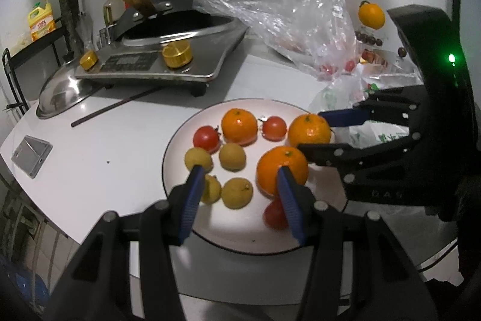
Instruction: Organize fruits
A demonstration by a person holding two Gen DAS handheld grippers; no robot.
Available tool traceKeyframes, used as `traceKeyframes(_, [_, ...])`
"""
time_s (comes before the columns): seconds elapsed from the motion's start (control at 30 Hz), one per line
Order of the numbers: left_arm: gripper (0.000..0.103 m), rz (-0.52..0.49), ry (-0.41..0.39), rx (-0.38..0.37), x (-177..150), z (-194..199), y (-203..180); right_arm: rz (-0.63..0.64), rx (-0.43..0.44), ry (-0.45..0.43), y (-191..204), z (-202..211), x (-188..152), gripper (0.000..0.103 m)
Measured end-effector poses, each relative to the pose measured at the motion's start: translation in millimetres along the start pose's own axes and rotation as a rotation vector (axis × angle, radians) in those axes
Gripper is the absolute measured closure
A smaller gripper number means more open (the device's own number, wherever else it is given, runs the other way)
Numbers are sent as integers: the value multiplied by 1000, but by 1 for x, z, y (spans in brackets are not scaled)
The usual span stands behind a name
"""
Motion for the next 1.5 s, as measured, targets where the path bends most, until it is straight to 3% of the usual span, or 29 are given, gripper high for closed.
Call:
traceKeyframes(0.47, [51, 10, -8, 6, 2, 8, -1, 0, 24, 15, 0, 5, -3, 54])
traceKeyframes(0.6, [50, 15, -19, 12, 5, 15, -2, -9, 9, 4, -2, 8, -2, 48])
traceKeyframes(0.87, [49, 11, -29, 15, 6, 28, -8, -16, -6, -29, -5, 29, 3, 48])
traceKeyframes(1.0, [36, 12, -53, 18, 9, 41, -13, -20, -15, -50, -4, 44, 5, 48])
traceKeyframes(1.37, [35, 2, -125, 25, 19, 85, -30, -31, -55, -107, 1, 94, 6, 48])
traceKeyframes(1.5, [23, 2, -161, 37, 24, 102, -35, -37, -68, -130, 5, 116, 4, 48])
Point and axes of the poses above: each gripper's, at about its wrist camera, not at the fingertips, and z roughly against the way its jaws point, y to its left, x to its top, the point moved 3 cm from there along -z, roughly the way its jaws point, and after that the axes turned 9 degrees about -y, right-handed, at the moved point
